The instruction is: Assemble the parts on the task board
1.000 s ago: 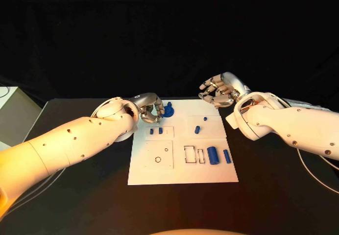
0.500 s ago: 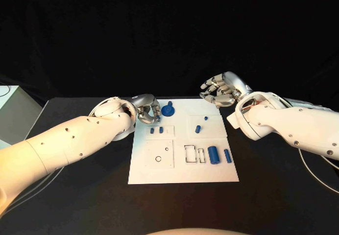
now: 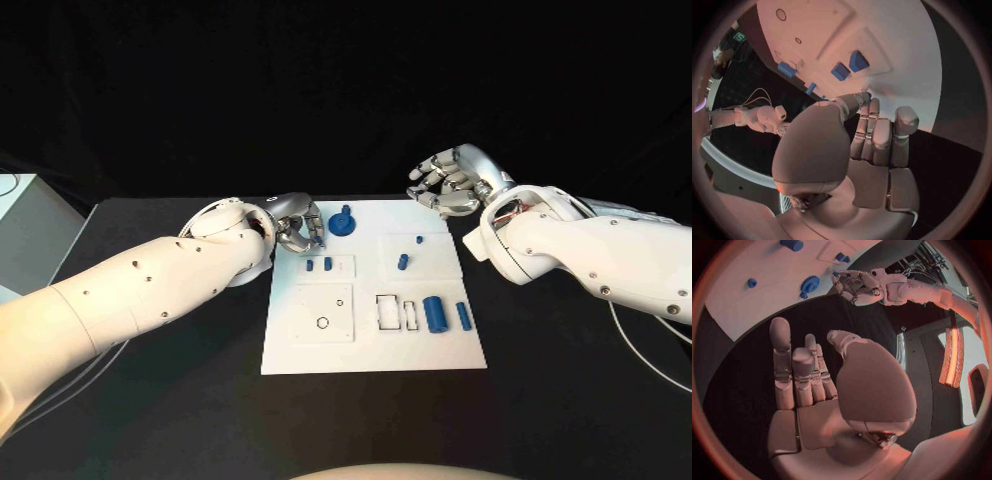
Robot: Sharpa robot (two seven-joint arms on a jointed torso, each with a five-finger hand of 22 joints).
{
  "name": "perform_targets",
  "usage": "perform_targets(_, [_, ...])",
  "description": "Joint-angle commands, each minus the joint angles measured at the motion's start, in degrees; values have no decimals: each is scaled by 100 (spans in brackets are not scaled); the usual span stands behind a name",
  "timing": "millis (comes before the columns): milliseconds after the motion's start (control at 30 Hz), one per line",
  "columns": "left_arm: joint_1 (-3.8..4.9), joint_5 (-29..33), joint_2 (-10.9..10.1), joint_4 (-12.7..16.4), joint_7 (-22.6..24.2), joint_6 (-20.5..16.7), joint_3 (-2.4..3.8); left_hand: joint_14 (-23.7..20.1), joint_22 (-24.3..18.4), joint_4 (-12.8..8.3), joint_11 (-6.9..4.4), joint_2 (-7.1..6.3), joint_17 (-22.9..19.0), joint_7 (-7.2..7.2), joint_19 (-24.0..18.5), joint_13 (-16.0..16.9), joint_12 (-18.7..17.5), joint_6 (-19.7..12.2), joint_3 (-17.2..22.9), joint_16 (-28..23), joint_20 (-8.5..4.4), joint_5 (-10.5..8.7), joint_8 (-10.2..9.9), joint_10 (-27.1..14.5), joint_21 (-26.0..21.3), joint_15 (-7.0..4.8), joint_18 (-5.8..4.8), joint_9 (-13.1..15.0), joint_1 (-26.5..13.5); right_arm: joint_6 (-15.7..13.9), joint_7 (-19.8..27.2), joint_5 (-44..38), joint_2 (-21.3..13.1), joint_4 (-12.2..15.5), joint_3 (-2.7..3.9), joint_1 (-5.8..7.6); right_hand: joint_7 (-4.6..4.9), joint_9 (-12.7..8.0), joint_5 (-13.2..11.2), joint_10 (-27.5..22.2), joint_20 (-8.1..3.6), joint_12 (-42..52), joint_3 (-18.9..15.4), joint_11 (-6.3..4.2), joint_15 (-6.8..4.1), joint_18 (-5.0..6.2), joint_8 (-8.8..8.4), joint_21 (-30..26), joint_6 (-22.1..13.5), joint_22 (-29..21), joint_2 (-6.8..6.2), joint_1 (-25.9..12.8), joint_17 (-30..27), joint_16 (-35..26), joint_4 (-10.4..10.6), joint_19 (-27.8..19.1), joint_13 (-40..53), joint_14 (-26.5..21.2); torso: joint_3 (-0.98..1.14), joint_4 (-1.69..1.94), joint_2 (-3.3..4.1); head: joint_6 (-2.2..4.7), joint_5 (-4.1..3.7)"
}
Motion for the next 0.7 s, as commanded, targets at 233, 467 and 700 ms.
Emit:
perform_targets(233, [-24, -26, 52, -6, -3, 139, 1, 38, -1, -31, -19, 21, -7, -7, 38, -1, -33, 69, -3, 15, -2, 21, -26, 65, 13, -7, -88, 15, -40, -6, 45, -26, -1, 15, 1, 0, 43, 7, 35, 3, 3, -31, 10, 20, 44, 61, -24, -47, -6, -23, -2, -37, -17, -24, -5, -28, -13, -18, -5, 4, 0, -2, -2])
perform_targets(467, [-43, -13, 88, -43, 5, 136, 1, 41, -2, -31, -19, 17, -1, -6, 36, 0, -39, 73, -7, 16, -2, 18, -28, 71, 13, -7, -88, 17, -46, -9, 47, -21, -2, 17, 1, 0, 43, 7, 35, 3, 3, -31, 10, 20, 44, 61, -24, -47, -6, -23, -2, -37, -17, -24, -5, -28, -13, -18, -6, 4, -1, -8, -10])
perform_targets(700, [-48, -12, 117, -70, -5, 174, -1, 48, 4, -32, -19, 16, 13, -6, 42, 0, -45, 75, -9, 19, -2, 16, -30, 74, 17, -8, -89, 17, -49, -9, 47, -21, -3, 18, 1, 0, 45, 6, 36, 6, 4, -40, 9, 21, 45, 57, -25, -27, -7, -7, -1, -36, -12, -22, -6, -24, -21, -18, -4, 8, -3, -18, -13])
